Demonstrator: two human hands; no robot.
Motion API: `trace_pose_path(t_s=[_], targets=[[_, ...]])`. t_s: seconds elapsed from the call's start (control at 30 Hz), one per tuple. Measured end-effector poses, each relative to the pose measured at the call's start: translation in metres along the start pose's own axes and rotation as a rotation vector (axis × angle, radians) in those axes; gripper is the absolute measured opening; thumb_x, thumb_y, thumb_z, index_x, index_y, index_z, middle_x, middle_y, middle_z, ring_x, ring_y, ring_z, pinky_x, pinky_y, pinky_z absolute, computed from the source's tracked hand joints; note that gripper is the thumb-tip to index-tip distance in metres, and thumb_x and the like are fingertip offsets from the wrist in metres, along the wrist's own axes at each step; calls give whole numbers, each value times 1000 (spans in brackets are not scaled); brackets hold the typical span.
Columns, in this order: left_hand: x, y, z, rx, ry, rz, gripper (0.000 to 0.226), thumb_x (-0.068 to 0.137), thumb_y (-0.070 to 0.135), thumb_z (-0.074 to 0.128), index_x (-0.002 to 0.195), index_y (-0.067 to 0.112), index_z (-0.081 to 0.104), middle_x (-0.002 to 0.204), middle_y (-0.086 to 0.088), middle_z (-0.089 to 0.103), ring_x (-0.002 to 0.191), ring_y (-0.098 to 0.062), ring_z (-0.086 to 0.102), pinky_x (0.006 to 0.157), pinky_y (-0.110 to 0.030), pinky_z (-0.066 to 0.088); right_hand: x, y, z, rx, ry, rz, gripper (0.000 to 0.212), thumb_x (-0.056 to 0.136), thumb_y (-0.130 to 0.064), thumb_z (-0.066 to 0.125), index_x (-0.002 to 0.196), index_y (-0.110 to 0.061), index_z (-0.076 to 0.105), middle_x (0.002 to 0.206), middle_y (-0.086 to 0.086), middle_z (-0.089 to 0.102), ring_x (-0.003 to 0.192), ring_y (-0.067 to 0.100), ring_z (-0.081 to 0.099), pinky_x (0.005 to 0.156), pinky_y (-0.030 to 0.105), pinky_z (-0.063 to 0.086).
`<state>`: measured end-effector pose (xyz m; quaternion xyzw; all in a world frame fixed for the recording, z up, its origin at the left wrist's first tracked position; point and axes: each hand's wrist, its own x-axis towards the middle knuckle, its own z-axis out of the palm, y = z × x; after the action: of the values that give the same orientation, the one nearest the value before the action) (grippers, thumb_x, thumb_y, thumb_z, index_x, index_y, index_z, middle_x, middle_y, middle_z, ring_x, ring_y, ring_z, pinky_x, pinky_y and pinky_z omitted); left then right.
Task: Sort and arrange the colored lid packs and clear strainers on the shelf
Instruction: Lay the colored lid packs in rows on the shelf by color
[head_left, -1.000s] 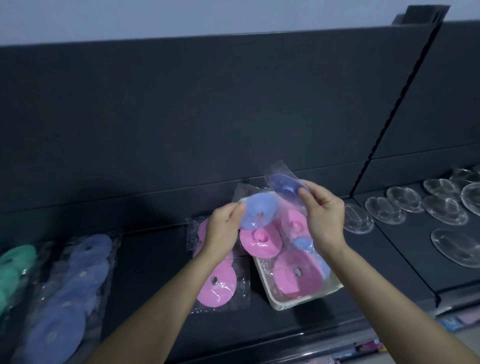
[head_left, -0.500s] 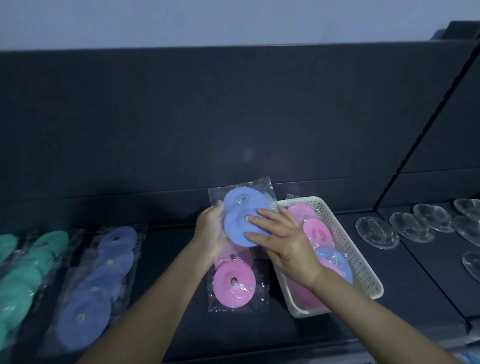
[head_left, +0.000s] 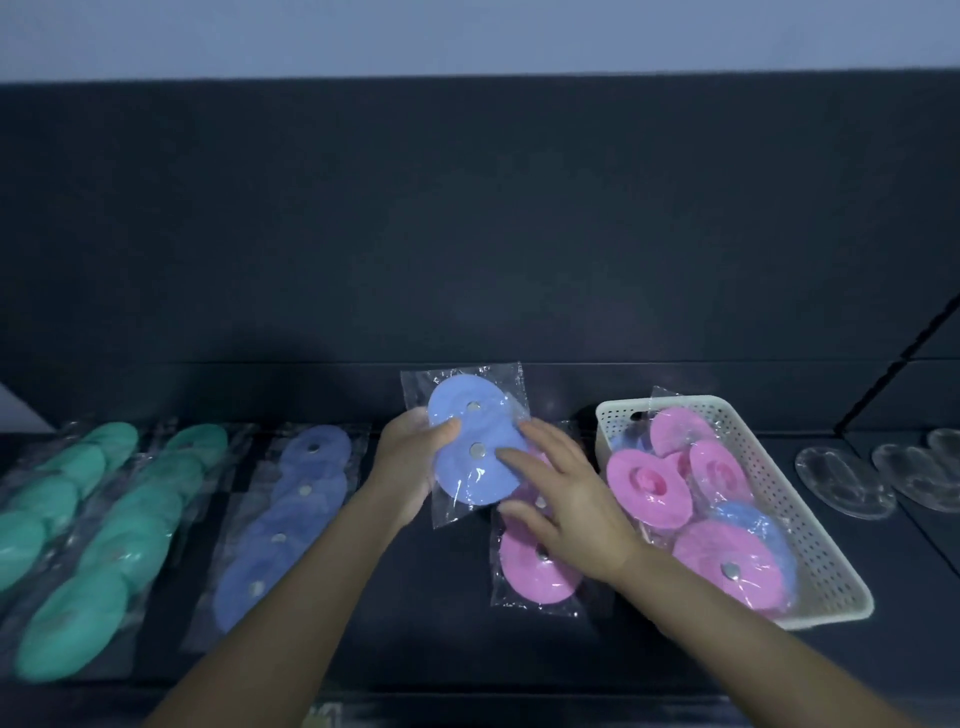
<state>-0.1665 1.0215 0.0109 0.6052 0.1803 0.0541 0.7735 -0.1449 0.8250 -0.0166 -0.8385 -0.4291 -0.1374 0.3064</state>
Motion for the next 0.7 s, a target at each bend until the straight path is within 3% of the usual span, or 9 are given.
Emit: trace_pose_path(t_s=[0.07,0.13,0.2,0.3,0.37,0.43,0.5,0.6,0.7], targets=[[0,0,-17,17,-30,21,28,73,12,65,96,-4,62,89,-15,69,77,-30,67,66,-35,53,4,-13,6,211,-13,228,47,81,-56,56,112,-21,56,141,-2,44,133,6,32,109,23,26],[-2,1,-33,26,-80,39,22,71,12,62,90,2,64,84,-11,71,74,-27,67,62,-31,54,13,-27,11,427,24,452,41,76,-59,60,101,-27,50,129,-11,49,124,-2,40,102,19,33],[-5,-1,-45,8,-114,19,18,72,10,62,89,5,65,84,-10,71,73,-25,68,62,-31,55,24,-33,20,602,86,666,45,77,-48,71,108,-23,49,116,-12,53,114,4,51,96,25,43],[-4,-5,-63,6,-108,-33,35,72,9,64,104,-4,62,98,-18,69,86,-32,67,71,-39,56,40,-36,35,859,71,883,62,79,-34,75,128,-16,41,120,-4,57,111,15,59,96,38,50],[-1,-9,-73,4,-123,-56,43,73,8,65,113,-8,59,110,-25,66,97,-40,65,82,-49,53,47,-36,47,989,23,990,59,78,-32,77,123,-20,42,115,3,62,101,17,64,88,41,54],[1,-12,-83,6,-102,-93,46,74,7,65,116,-9,57,115,-31,62,105,-46,61,89,-58,48,52,-37,59,1046,1,1060,37,79,-24,76,106,-12,53,100,7,66,79,16,63,67,32,51],[6,-19,-91,9,-47,-110,41,75,5,66,112,-9,58,111,-29,65,101,-44,64,89,-57,48,57,-39,70,1080,24,1111,17,81,-11,73,87,-8,58,82,12,63,65,20,54,56,29,42],[15,-28,-95,74,36,-95,24,74,8,68,94,-3,61,94,-17,69,87,-31,66,83,-46,50,62,-37,85,1010,99,1197,16,82,0,67,76,-9,56,68,14,59,58,21,50,50,28,42],[23,-32,-93,271,113,-70,23,76,11,74,90,9,56,79,-3,57,75,-19,55,69,-32,45,69,-33,92,930,180,1226,20,84,9,60,73,-7,55,54,9,55,40,13,45,42,21,40]])
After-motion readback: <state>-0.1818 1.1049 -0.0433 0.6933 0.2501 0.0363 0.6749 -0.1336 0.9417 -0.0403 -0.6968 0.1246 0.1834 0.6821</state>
